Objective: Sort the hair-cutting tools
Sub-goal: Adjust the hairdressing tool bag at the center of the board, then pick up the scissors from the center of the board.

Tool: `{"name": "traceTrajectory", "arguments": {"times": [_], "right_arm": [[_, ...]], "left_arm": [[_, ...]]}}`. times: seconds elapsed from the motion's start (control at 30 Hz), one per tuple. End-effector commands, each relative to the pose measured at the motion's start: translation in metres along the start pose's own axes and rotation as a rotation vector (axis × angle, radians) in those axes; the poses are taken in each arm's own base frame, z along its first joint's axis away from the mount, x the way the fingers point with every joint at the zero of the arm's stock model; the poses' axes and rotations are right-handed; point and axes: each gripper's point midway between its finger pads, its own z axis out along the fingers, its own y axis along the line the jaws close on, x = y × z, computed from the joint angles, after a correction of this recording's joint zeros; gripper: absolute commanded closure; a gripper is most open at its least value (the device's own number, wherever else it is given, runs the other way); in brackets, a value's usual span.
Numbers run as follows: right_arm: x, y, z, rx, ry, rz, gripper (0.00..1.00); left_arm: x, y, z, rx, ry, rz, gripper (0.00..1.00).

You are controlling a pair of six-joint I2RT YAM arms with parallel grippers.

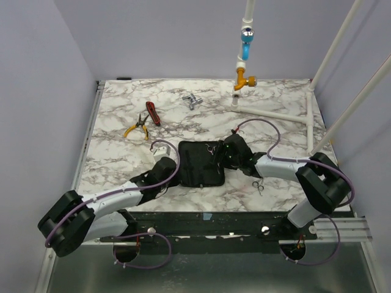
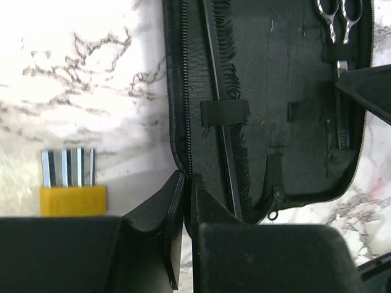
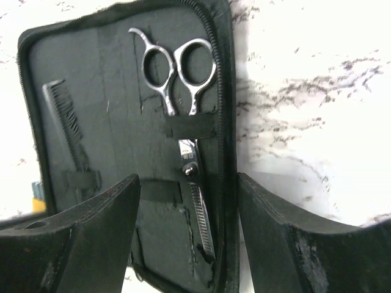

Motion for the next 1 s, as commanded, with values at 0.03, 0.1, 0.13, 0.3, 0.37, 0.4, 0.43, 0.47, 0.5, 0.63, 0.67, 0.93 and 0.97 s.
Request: {"name": "traceTrajectory", "arguments": {"times": [0.03, 0.1, 0.13, 0.3, 0.37, 0.4, 0.43, 0.47, 0.5, 0.63, 0.67, 0.93, 0.97], "right_arm": [[0.0, -0.049, -0.011, 0.234, 0.011, -0.153, 0.32], [-0.015, -0.058, -0.033, 0.298, -0.054, -0.134, 0.34], [-0.022, -0.065, -0.044, 0.341, -0.086, -0.124, 0.35], [-0.041, -0.102, -0.098, 0.479, -0.24, -0.034, 0.33], [-0.033, -0.123, -0.106, 0.536, -0.225, 0.033, 0.33], [-0.028, -0.136, -0.107, 0.565, -0.209, 0.07, 0.33], [-0.022, -0.146, -0.108, 0.588, -0.196, 0.099, 0.34], [-0.022, -0.152, -0.108, 0.599, -0.191, 0.13, 0.34], [-0.023, -0.155, -0.108, 0.608, -0.195, 0.15, 0.34], [-0.028, -0.168, -0.11, 0.69, -0.204, 0.168, 0.37], [-0.027, -0.171, -0.108, 0.702, -0.189, 0.169, 0.38], [-0.01, -0.18, -0.097, 0.743, -0.112, 0.16, 0.47], [-0.01, -0.18, -0.095, 0.744, -0.105, 0.157, 0.49]], "left_arm": [[0.017, 0.019, -0.015, -0.092, -0.021, -0.087, 1.0], [0.014, 0.026, -0.017, -0.13, -0.047, -0.106, 1.0], [0.012, 0.026, -0.018, -0.136, -0.061, -0.113, 1.0], [0.004, 0.03, -0.019, -0.144, -0.13, -0.149, 1.0], [0.0, 0.028, -0.019, -0.133, -0.159, -0.164, 1.0], [-0.002, 0.027, -0.018, -0.126, -0.17, -0.17, 1.0], [-0.003, 0.026, -0.017, -0.12, -0.178, -0.173, 1.0], [-0.004, 0.025, -0.016, -0.113, -0.184, -0.174, 1.0], [-0.002, 0.026, -0.015, -0.119, -0.178, -0.171, 1.0], [-0.003, 0.016, -0.01, -0.098, -0.161, -0.17, 1.0], [-0.003, 0.014, -0.01, -0.094, -0.153, -0.167, 1.0], [-0.007, 0.005, -0.017, -0.056, -0.155, -0.18, 1.0], [-0.008, 0.004, -0.017, -0.049, -0.158, -0.182, 1.0]]}}
